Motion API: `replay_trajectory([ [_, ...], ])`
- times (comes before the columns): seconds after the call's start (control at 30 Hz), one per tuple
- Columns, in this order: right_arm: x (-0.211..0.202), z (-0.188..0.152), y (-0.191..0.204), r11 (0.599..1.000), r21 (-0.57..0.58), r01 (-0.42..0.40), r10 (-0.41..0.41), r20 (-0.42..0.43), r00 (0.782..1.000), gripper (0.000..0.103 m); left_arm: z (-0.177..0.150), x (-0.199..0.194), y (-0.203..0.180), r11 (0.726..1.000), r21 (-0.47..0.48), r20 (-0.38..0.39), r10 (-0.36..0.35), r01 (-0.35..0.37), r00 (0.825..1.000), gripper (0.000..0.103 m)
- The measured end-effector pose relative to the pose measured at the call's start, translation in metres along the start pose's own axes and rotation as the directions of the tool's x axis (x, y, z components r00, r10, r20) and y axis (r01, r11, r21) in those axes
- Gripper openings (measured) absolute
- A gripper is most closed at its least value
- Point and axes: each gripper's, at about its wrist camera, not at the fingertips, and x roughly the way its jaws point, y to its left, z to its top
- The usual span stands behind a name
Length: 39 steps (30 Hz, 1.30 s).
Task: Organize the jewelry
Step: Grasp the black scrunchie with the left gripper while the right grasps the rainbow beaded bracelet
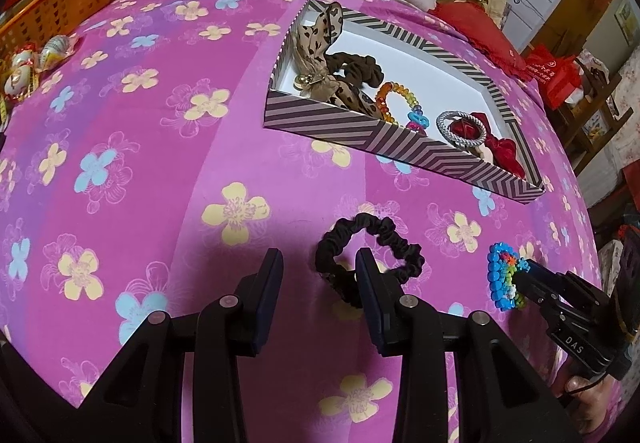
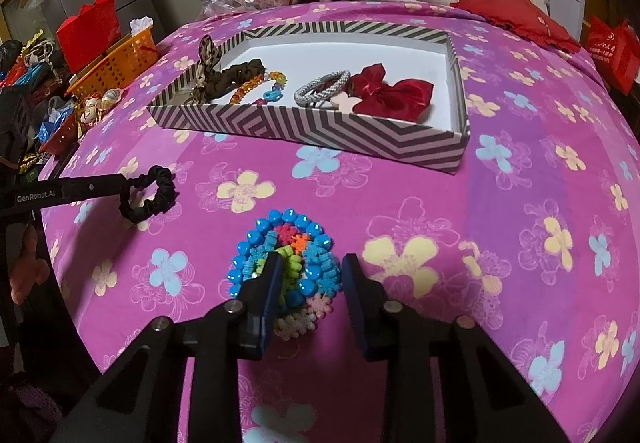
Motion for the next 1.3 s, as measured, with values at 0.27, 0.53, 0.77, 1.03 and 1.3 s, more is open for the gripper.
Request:
replay_trajectory([
  [0.27, 0.000, 0.000, 0.000, 1.000, 0.005, -0.008, 0.008, 0.008, 1.000, 0.025, 0.000, 0.004, -0.002, 1.000, 0.003, -0.008, 0.001, -0.001, 1.000, 0.019],
  [0.53, -0.003, -0.004, -0.001, 1.000, 0.006, -0.005, 0.005, 0.031, 0.999, 0.020, 0.001, 0.015, -0.011, 0.999, 0.032, -0.009, 0.024, -0.023, 1.000, 0.019],
  [0.77, -0.021, 0.001, 0.001, 0.999, 0.007, -0.031, 0.031, 0.073, 0.997, 0.011, 0.003, 0.015, -0.012, 0.999, 0.054, 0.012, 0.005, -0.006, 1.000, 0.000],
  [1.03, -0.048, 0.014, 0.007, 0.996, 0.010, -0.083, 0.081, 0.129, 0.988, 0.011, 0.015, -0.018, -0.016, 0.997, 0.069, 0.083, -0.053, 0.047, 0.995, 0.000],
  [1.3, -0.076, 0.031, 0.017, 0.995, -0.022, -0.098, 0.100, 0.188, 0.977, 0.011, 0.026, -0.045, -0.023, 0.993, 0.099, 0.132, -0.080, 0.068, 0.988, 0.000],
])
